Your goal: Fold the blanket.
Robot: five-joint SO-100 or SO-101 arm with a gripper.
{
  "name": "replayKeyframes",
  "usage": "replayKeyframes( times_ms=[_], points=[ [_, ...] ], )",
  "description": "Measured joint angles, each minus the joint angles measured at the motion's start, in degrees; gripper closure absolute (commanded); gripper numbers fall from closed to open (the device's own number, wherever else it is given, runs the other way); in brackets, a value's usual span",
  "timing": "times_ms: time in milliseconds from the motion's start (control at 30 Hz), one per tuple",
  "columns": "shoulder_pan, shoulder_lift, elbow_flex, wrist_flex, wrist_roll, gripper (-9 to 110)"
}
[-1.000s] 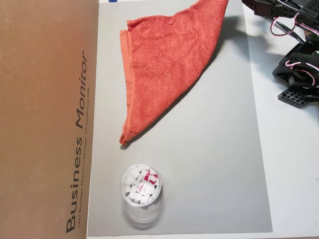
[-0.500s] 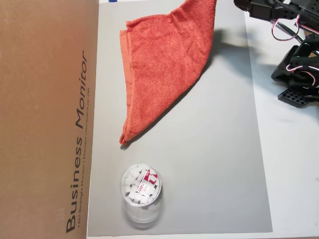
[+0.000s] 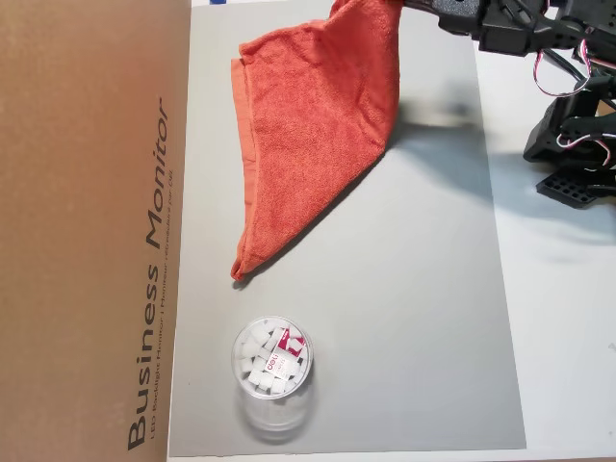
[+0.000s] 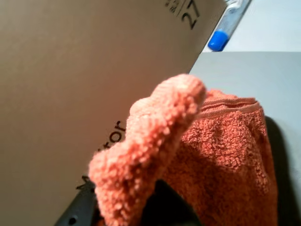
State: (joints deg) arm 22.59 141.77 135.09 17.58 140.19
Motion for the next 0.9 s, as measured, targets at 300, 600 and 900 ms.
replayKeyframes(
  times_ms=[300, 600, 900],
  points=[
    [-5.71, 0.00, -1.58, 0.00, 0.00, 102],
    [-9.76, -6.06, -3.69, -5.71, 0.00, 102],
    [-11.51, -22.68, -15.29, -9.58, 0.00, 102]
  ],
)
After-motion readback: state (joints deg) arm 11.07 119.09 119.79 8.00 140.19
